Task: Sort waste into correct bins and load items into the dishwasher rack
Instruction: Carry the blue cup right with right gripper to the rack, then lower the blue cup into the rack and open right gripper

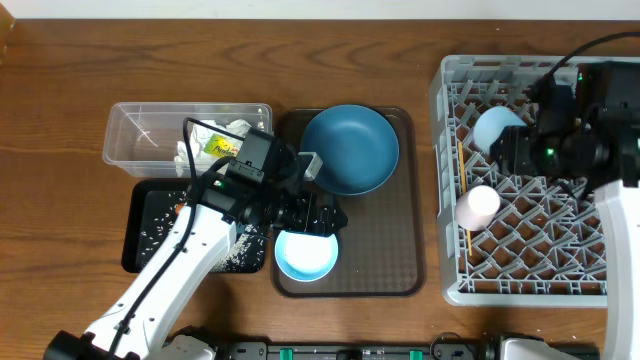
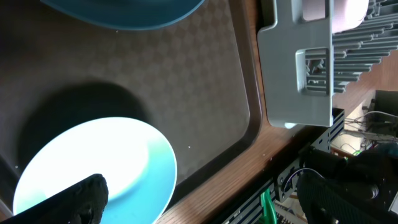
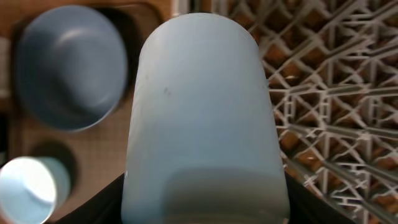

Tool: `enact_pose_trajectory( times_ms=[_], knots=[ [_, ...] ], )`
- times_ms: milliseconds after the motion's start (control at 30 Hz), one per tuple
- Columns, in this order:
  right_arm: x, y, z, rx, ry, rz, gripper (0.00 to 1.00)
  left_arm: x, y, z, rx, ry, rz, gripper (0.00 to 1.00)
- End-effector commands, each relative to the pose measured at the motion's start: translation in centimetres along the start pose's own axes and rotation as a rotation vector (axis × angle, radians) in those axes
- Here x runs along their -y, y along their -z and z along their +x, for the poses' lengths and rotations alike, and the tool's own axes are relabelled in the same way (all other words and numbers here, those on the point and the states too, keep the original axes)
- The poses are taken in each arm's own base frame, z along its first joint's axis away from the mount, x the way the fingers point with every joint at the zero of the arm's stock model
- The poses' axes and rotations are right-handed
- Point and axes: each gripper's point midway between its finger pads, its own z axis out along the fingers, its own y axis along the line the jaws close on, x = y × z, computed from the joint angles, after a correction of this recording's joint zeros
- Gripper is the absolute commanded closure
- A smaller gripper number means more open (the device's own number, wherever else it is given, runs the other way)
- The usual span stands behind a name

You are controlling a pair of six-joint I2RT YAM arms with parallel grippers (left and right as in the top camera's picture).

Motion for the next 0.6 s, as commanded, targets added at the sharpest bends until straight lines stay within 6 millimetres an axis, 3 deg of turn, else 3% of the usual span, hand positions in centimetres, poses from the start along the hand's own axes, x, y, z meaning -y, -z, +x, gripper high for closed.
enact_pose_trajectory(
  times_ms=[0,567],
  knots=[
    [1.7,-1.1,-0.7,-0.016,-0.041,0.073,0.9,-0.5,-0.2,0.2,-0.005,-0.003,-0.016,0.0],
    [2.8,-8.9,-0.1,-0.21,-0.058,0.072,0.87,-0.5,-0.2,0.2,-0.005,-0.003,-0.016,0.0]
  ],
)
